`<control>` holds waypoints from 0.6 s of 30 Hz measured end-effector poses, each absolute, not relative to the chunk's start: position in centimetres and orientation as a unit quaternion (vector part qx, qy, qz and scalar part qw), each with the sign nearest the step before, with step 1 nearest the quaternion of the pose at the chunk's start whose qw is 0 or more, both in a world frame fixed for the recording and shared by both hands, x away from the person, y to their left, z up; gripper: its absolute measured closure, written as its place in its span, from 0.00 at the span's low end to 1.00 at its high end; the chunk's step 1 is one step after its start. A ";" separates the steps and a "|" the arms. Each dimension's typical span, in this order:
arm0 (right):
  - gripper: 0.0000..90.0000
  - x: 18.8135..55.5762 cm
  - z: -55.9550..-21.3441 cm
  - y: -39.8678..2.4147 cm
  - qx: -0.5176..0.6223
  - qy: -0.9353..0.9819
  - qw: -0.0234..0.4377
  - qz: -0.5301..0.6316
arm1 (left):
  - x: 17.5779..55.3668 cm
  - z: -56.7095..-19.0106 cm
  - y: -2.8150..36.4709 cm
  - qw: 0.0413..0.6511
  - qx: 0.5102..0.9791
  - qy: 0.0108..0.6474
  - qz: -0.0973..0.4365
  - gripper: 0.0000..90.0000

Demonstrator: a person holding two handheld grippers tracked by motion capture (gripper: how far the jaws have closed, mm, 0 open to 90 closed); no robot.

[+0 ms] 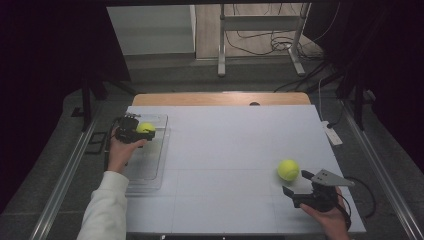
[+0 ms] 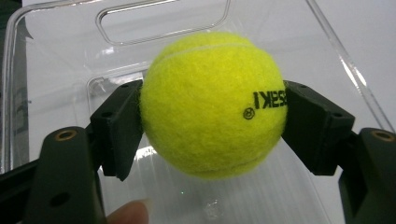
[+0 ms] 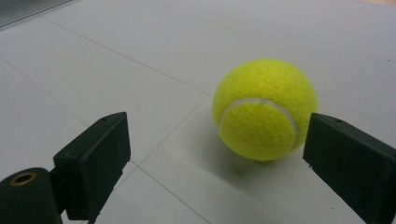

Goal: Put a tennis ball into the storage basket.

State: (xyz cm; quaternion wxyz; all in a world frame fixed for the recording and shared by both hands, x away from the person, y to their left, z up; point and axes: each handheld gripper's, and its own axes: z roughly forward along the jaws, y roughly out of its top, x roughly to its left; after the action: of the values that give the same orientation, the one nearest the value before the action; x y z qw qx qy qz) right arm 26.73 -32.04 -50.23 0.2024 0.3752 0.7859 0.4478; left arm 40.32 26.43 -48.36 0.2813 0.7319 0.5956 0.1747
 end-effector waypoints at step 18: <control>0.09 26.7 -50.3 -32.1 0.376 0.786 0.202 0.447 | 40.6 -48.8 26.4 0.258 0.732 0.602 0.189 0.30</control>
State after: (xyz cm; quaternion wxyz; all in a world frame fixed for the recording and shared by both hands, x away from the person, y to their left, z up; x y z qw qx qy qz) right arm 26.74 -32.05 -50.28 0.2016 0.3761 0.7863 0.4468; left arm 40.62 26.44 -48.82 0.2575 0.7321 0.6017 0.1889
